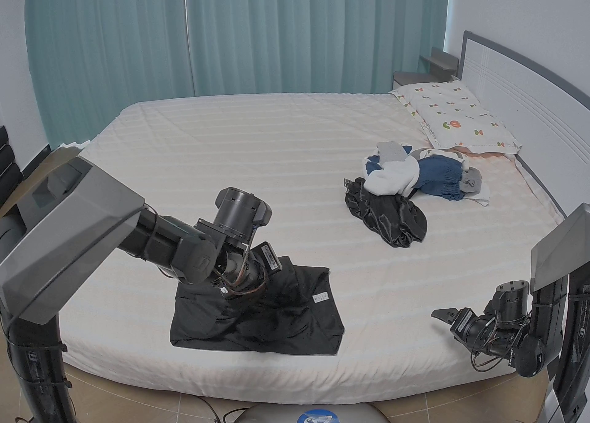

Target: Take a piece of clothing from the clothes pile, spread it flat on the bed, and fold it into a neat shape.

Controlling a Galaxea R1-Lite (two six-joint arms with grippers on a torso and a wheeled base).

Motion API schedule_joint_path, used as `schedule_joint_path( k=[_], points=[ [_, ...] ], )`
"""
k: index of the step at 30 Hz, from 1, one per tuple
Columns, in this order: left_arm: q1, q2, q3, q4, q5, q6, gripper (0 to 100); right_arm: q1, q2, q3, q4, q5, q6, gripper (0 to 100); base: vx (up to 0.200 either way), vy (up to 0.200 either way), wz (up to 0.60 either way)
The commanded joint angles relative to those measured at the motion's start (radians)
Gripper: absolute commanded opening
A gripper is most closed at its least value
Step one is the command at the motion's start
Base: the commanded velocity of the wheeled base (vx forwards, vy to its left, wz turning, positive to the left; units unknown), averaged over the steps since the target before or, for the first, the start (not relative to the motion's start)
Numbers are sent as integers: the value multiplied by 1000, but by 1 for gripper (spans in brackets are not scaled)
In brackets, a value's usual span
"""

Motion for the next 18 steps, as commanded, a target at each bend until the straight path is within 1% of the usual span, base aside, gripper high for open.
schedule_joint_path(
  k=[1, 6, 9, 12, 13, 15, 17, 18],
  points=[
    [-23, 62, -43, 2, -2, -8, 0, 0, 4, 0, -17, 2, 0, 100, 0, 0, 0],
    [-54, 99, -68, 1, -4, -27, 0, 2, 4, 0, -17, 0, 0, 100, 0, 0, 0],
    [-53, 125, -92, -1, 8, -30, 0, 2, 4, 0, -17, 0, 0, 100, 0, 0, 0],
    [-54, 125, -96, 4, -2, -60, 0, 3, 4, 0, -17, 0, 0, 100, 0, 0, 0],
    [-57, 124, -96, 5, -10, -86, 100, 3, 4, 0, -17, 0, 0, 100, 0, 0, 0],
    [-68, 119, -92, 4, -27, -117, 100, 3, 4, 0, -17, 0, 0, 100, 0, 0, 0],
    [-66, 87, -88, 4, -68, -135, 100, 3, 4, 0, -17, 0, 0, 100, 0, 0, 0],
    [-65, 50, -82, 4, -104, -149, 100, 3, 4, 2, -17, 0, 0, 100, 0, 0, 0]
  ],
)
